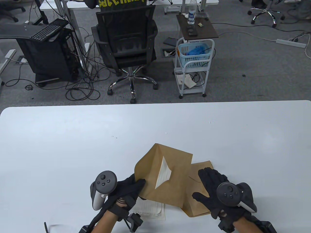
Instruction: Pull paper from envelopes and stack
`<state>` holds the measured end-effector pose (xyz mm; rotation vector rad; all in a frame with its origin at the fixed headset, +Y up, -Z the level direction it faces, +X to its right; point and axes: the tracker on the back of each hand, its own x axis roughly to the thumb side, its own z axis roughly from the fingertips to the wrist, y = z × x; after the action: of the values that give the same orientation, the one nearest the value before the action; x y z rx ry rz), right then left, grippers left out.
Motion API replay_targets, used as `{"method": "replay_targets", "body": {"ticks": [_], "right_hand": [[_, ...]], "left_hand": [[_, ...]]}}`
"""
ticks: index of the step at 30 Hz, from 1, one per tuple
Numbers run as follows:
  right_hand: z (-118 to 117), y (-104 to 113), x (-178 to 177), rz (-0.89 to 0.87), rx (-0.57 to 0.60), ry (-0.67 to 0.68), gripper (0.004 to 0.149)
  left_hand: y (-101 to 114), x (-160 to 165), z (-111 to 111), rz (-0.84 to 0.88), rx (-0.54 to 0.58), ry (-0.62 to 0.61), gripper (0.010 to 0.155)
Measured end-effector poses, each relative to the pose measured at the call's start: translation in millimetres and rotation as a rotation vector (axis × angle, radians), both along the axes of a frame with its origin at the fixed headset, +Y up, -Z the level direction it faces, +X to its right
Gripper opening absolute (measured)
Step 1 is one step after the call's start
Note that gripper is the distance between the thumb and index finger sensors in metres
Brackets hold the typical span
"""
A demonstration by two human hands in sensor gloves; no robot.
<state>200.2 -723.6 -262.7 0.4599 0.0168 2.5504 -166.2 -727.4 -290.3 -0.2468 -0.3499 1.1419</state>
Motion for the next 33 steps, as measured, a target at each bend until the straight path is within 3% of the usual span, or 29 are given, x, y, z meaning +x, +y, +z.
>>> {"method": "replay_targets", "body": {"ticks": [6, 12, 17, 22, 27, 30, 33], "right_hand": [[-3, -6, 1, -0.304, -0.143, 0.019, 0.096], [-7, -16, 10, -0.583, -0.286, -0.14, 0.094], [-7, -19, 8, -0.673, -0.349, -0.127, 0.079], [-8, -16, 9, -0.704, -0.308, -0.104, 0.055], [-6, -12, 7, -0.671, -0.268, -0.057, 0.046], [-4, -10, 4, -0.666, -0.272, -0.023, 0.044], [-3, -9, 0, -0.668, -0.281, 0.011, 0.044]], "left_hand": [[-10, 19, 8, 0.055, -0.016, -0.049, 0.055], [-16, 31, 13, 0.138, -0.028, -0.076, 0.055], [-19, 39, 17, 0.111, -0.03, -0.123, 0.056], [-20, 38, 16, 0.048, -0.004, -0.123, 0.057], [-15, 24, 10, -0.092, 0.095, -0.025, 0.055], [-10, 9, 9, -0.208, 0.183, 0.138, 0.061], [-1, 4, 11, -0.384, 0.285, 0.215, 0.07]]}}
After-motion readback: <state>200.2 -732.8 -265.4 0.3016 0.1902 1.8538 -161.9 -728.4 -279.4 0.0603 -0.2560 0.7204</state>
